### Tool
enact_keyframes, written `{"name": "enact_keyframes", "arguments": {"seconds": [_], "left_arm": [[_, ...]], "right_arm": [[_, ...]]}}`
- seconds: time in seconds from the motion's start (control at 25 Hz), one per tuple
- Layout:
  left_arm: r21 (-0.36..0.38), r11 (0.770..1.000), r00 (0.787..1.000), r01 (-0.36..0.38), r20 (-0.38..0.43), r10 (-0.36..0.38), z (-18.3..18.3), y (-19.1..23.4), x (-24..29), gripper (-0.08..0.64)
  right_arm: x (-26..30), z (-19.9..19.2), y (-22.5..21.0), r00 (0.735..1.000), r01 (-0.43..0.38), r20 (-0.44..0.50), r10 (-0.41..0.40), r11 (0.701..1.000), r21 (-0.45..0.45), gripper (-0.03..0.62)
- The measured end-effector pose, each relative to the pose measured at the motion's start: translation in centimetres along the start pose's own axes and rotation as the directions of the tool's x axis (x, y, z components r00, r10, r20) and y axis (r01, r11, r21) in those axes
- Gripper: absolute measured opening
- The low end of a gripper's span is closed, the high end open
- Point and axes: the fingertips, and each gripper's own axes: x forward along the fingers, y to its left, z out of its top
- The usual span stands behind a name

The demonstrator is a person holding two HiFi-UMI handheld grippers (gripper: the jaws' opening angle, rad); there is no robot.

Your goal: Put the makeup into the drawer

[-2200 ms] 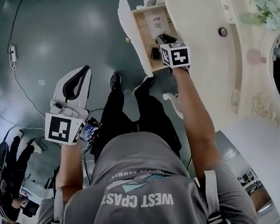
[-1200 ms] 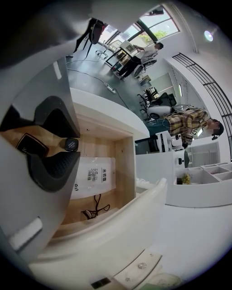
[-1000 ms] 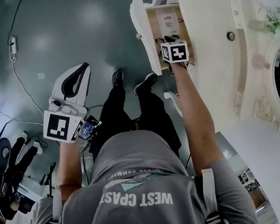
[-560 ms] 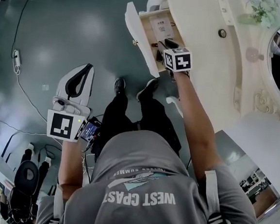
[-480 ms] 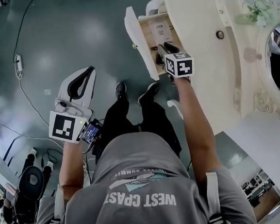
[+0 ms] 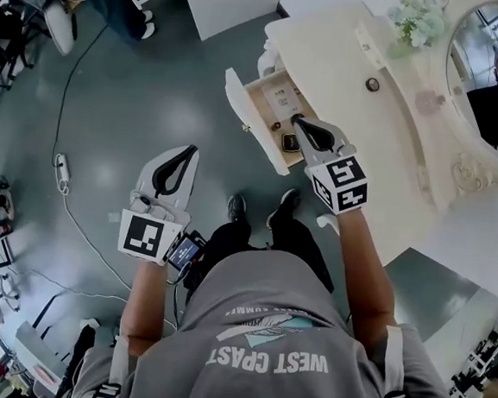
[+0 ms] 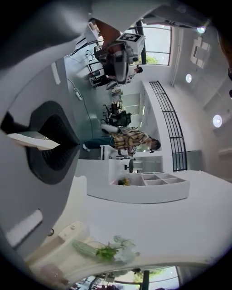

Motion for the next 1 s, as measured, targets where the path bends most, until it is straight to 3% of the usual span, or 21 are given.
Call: {"name": "enact_keyframes", "arguments": {"seconds": [0.4,1.0], "left_arm": [[0.078,0.995,0.995,0.061,0.068,-0.066,4.1,-1.5,-0.9,0.002],[0.103,0.991,0.989,0.088,0.106,-0.099,5.8,-2.3,-3.3,0.003]], "right_arm": [[-11.7,7.9,1.0,0.971,0.144,0.198,-0.132,0.989,-0.046,0.000],[-18.6,11.0,3.3,0.933,0.241,0.280,-0.226,0.970,-0.021,-0.001]]}}
